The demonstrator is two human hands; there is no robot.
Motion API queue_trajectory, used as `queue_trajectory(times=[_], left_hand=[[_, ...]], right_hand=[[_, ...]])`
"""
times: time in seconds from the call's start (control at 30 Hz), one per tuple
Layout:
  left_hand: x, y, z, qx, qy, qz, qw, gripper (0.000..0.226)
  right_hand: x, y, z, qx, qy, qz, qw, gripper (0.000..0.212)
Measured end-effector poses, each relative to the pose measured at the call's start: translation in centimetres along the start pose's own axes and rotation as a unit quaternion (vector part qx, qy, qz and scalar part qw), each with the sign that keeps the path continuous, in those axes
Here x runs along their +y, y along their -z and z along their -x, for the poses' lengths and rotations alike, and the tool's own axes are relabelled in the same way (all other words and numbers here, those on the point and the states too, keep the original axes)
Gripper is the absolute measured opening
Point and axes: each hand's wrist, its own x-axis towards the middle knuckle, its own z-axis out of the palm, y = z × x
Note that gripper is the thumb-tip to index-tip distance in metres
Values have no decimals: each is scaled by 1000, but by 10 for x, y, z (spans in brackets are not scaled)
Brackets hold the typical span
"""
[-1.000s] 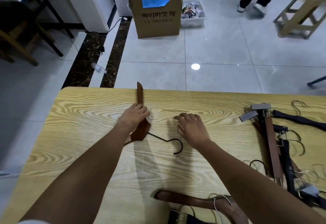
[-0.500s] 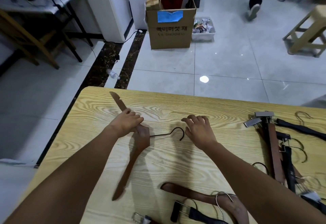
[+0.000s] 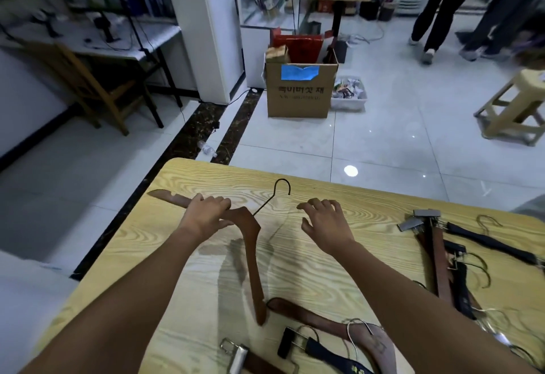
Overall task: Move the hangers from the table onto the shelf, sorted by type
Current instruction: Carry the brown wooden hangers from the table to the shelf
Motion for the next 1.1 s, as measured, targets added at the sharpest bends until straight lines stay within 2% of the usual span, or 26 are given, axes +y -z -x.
queue_trajectory(times=[0.1, 0.53, 0.73, 1.1], left_hand=[[11, 5, 24, 17, 52, 20, 998, 46], [28, 11, 144, 123, 215, 115, 962, 41], [61, 16, 169, 152, 231, 176, 945, 42], [116, 21, 196, 159, 215, 231, 935, 41]], right_hand=[[1, 11, 19, -5, 8, 6, 1000, 36], [12, 21, 119, -73, 8, 21, 997, 38], [19, 28, 159, -82, -20, 20, 996, 40], [43, 25, 229, -112, -86, 31, 989, 40]])
